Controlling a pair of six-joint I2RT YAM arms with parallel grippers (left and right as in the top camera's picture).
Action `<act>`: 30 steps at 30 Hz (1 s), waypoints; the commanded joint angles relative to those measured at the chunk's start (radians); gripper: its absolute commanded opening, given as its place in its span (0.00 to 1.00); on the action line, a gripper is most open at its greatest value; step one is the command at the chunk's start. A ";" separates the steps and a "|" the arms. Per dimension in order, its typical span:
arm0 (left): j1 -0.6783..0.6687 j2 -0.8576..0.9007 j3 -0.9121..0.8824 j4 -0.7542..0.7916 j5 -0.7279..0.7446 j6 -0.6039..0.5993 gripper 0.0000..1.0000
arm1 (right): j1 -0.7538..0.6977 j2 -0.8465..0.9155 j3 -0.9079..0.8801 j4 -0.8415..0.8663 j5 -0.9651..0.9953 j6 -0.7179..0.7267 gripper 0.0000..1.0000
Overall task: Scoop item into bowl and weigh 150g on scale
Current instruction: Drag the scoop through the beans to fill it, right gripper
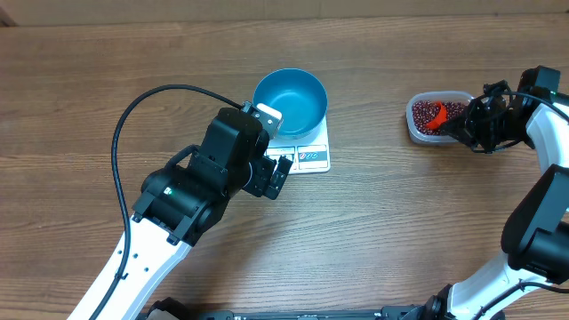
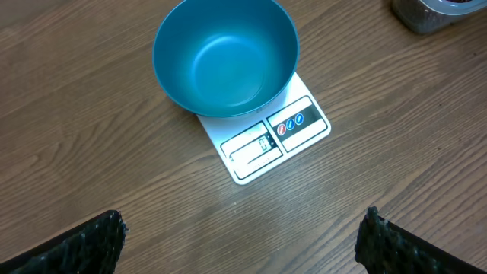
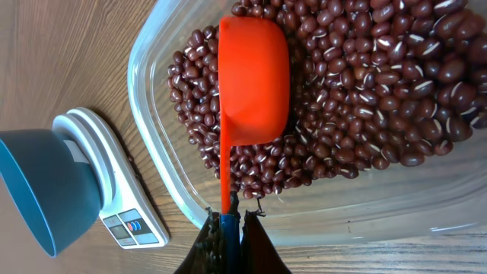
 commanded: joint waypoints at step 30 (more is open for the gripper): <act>0.006 0.003 0.016 0.002 0.012 0.019 0.99 | -0.172 0.058 -0.006 0.024 -0.350 -0.105 0.04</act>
